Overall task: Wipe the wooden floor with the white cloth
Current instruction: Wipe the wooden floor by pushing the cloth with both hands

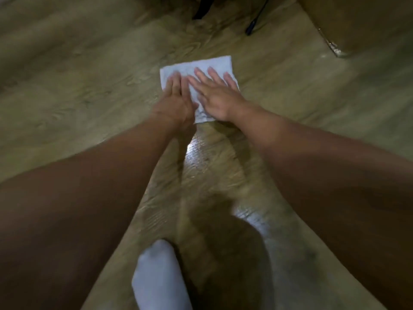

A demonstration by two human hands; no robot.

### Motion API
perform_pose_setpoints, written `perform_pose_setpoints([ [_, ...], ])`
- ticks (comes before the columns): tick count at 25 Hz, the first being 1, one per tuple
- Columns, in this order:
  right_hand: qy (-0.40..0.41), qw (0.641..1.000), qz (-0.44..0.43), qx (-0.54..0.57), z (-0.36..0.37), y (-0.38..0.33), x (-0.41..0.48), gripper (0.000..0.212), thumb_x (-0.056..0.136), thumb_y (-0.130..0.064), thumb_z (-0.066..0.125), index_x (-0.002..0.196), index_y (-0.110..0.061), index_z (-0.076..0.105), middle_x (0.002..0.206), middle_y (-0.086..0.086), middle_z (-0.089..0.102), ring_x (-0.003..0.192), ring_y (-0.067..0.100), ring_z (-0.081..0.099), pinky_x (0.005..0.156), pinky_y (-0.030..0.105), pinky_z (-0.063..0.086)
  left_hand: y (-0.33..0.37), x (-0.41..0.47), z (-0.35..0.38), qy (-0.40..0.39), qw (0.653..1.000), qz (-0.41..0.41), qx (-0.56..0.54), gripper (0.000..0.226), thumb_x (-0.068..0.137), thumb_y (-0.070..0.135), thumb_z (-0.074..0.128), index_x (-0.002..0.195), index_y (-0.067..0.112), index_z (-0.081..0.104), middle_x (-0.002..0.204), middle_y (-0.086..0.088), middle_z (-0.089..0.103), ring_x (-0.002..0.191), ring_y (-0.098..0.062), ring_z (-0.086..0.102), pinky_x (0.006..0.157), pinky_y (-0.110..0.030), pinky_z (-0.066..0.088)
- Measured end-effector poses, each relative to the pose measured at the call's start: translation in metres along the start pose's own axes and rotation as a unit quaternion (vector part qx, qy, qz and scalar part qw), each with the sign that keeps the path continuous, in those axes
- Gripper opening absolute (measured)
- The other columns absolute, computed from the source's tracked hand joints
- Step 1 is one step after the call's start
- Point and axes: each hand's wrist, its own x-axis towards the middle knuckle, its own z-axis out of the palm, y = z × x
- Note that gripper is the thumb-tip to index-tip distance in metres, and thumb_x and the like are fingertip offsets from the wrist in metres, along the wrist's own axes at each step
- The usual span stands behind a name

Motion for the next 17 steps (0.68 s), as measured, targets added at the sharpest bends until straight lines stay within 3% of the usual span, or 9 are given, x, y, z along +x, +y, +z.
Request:
perform_pose_setpoints([
  [4, 0.058, 0.998, 0.022, -0.015, 0.040, 0.009, -0.105, 0.051, 0.102, -0.039, 0.023, 0.151, -0.032, 0.014, 0.161, -0.010, 0.008, 0.148, 0.019, 0.007, 0.117, 0.042, 0.004, 0.054, -0.066, 0.020, -0.008, 0.997, 0.039, -0.059, 0.062, 0.102, 0.024, 0.022, 0.147, -0.007, -0.007, 0.156, -0.027, -0.006, 0.144, -0.041, -0.010, 0.120, -0.048, -0.001],
  [8, 0.021, 0.998, 0.061, -0.003, 0.077, 0.014, -0.225, 0.053, 0.099, -0.042, 0.017, 0.151, -0.033, 0.013, 0.160, -0.010, 0.010, 0.148, 0.019, 0.007, 0.116, 0.041, 0.006, 0.116, -0.146, 0.056, -0.033, 0.992, 0.114, -0.032, 0.063, 0.101, 0.023, 0.016, 0.139, -0.010, -0.021, 0.152, -0.032, -0.016, 0.140, -0.045, -0.020, 0.119, -0.052, -0.003],
  [11, -0.030, 0.997, 0.078, -0.003, 0.067, 0.013, -0.215, 0.052, 0.102, -0.043, 0.017, 0.151, -0.037, 0.000, 0.160, -0.014, -0.007, 0.148, 0.016, -0.008, 0.116, 0.041, -0.005, 0.108, -0.138, 0.049, -0.036, 0.993, 0.114, -0.010, 0.064, 0.104, 0.029, 0.017, 0.144, -0.008, -0.016, 0.153, -0.030, -0.016, 0.144, -0.039, -0.017, 0.120, -0.046, -0.003],
  [14, -0.058, 0.995, 0.077, 0.034, 0.041, 0.019, -0.161, 0.053, 0.103, -0.041, 0.019, 0.150, -0.038, -0.005, 0.159, -0.015, -0.015, 0.147, 0.016, -0.013, 0.115, 0.042, -0.007, 0.087, -0.098, 0.026, -0.054, 0.994, 0.092, -0.010, 0.066, 0.104, 0.033, 0.023, 0.148, -0.004, -0.011, 0.156, -0.024, -0.016, 0.146, -0.033, -0.012, 0.121, -0.043, 0.004],
  [17, -0.078, 0.993, 0.085, 0.020, 0.020, 0.044, -0.095, 0.053, 0.103, -0.039, 0.019, 0.150, -0.039, -0.007, 0.158, -0.015, -0.018, 0.147, 0.016, -0.014, 0.116, 0.043, -0.007, 0.081, -0.040, 0.010, -0.059, 0.996, 0.044, -0.047, 0.067, 0.104, 0.034, 0.022, 0.148, -0.003, -0.012, 0.155, -0.022, -0.019, 0.146, -0.032, -0.013, 0.121, -0.042, 0.002],
])
